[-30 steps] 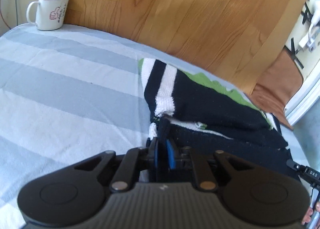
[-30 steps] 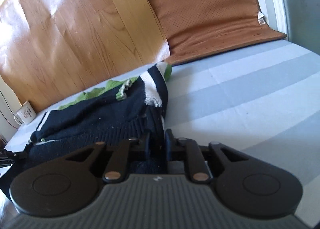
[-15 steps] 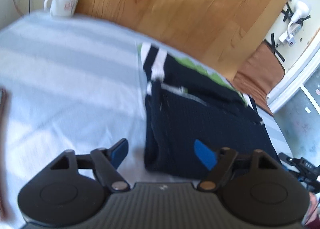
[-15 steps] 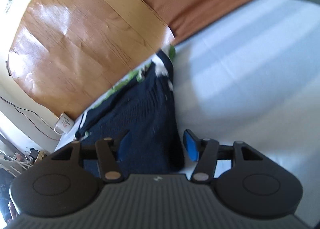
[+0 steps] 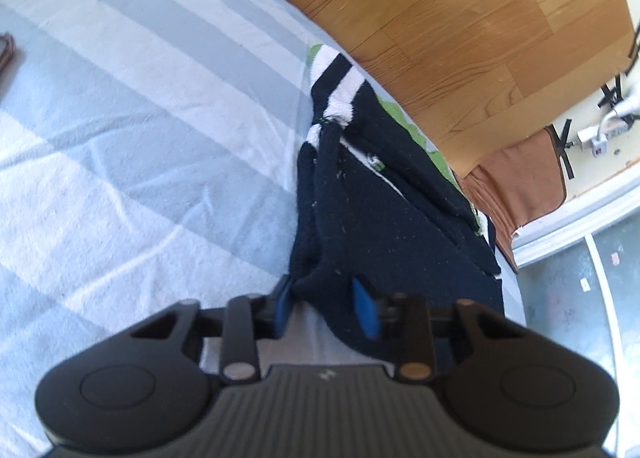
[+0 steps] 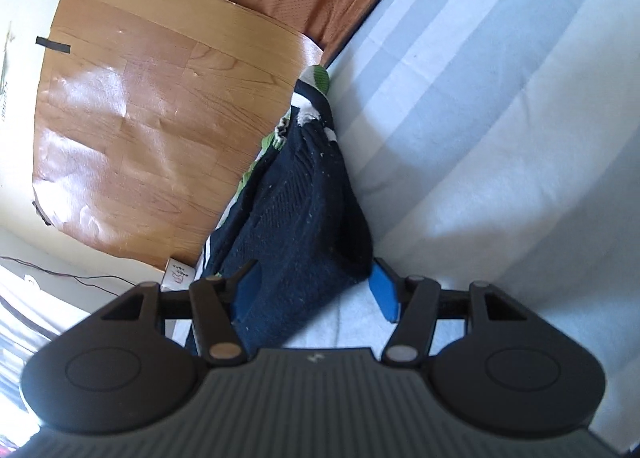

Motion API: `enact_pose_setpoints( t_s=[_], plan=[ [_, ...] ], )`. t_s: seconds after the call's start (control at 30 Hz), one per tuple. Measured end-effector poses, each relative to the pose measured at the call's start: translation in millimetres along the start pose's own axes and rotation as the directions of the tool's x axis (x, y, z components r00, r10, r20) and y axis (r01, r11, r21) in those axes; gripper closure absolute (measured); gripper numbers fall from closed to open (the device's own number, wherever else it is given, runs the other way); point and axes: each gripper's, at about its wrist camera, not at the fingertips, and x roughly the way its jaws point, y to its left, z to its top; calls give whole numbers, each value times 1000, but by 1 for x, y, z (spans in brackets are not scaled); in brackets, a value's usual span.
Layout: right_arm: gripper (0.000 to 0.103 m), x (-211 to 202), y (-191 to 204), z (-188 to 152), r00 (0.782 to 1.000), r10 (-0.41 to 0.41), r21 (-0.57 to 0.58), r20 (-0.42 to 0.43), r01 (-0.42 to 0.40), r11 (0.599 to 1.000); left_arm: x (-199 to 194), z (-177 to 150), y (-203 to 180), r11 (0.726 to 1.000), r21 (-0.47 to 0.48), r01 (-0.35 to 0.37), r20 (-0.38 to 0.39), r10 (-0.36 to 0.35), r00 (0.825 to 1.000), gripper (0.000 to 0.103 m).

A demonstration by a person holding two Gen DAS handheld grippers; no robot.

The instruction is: Fold small clothes

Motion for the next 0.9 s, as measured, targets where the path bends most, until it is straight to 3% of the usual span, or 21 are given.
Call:
enact_pose_setpoints(
  t_s=[0.07,0.1,0.13,0.3,0.53,0.7,0.8,0.9],
  plan=[
    [44,10,8,0,1000,-17,-38,-10,16,999,3,1,2,1000,-26,2,-1,-2,1000,83],
    [67,16,11,-1,999,-32,-54,-17,31,998,3,0,2,999,-33,0,0,0,1000,85],
    [81,20,11,-1,999,-42,-53,-32,40,998,2,-1,1,999,-36,-4,4,4,1000,87],
    [82,-3,16,-2,999,-32,-93,24,34,995,-26,-5,-9,1000,-7,-7,39,7,999,88],
    [82,-43,31,-28,997,-79,-214,10,79,974,-58,-20,-24,993,99,-60,27,58,998,89],
    [79,-48,20,-55,990,-140,-247,-29,128,961,-62,-41,-13,989,99,-108,-5,109,994,88],
    [70,-48,9,-41,987,-155,-231,-32,144,962,-55,-47,-4,984,111,-142,-32,146,989,81],
    [63,-59,16,-2,967,-232,-252,101,251,935,-74,-32,1,986,124,-113,31,109,994,75]
  ],
)
